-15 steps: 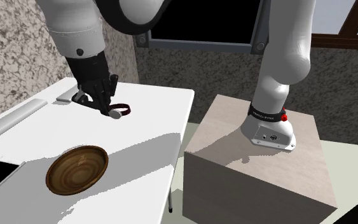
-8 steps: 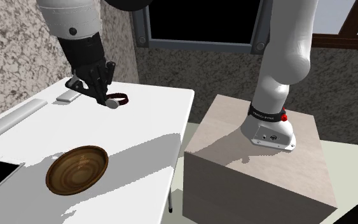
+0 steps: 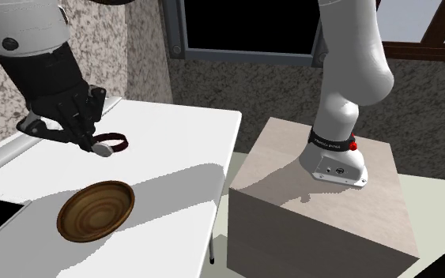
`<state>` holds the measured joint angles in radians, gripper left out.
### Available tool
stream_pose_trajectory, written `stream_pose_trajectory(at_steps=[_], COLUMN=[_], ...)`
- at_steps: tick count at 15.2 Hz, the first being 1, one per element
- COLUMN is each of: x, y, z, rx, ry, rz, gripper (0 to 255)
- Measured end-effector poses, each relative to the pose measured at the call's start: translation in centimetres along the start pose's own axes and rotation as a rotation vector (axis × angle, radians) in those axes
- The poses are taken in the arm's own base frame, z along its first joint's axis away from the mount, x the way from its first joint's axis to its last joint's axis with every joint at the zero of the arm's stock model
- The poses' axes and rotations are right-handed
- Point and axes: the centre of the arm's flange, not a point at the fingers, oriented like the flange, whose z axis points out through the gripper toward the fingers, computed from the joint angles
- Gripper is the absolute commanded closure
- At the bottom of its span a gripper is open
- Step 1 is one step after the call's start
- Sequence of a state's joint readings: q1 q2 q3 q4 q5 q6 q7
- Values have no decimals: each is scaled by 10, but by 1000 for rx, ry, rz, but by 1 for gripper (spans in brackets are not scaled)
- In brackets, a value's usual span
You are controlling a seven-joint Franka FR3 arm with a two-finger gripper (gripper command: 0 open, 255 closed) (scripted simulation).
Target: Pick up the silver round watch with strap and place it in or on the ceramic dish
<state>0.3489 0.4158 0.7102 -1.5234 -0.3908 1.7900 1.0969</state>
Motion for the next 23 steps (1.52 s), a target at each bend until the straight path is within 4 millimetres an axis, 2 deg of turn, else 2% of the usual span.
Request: stream_pose_trajectory(at_steps=[4, 6, 21, 23], x=[1, -1, -5, -6], y=[-50, -60, -72, -72], z=[-13, -10, 66, 70], rx=[0, -2, -3, -3], ry=[-1, -1, -1, -1], rz=[1, 2, 3, 3], gripper=[255, 255, 255, 255])
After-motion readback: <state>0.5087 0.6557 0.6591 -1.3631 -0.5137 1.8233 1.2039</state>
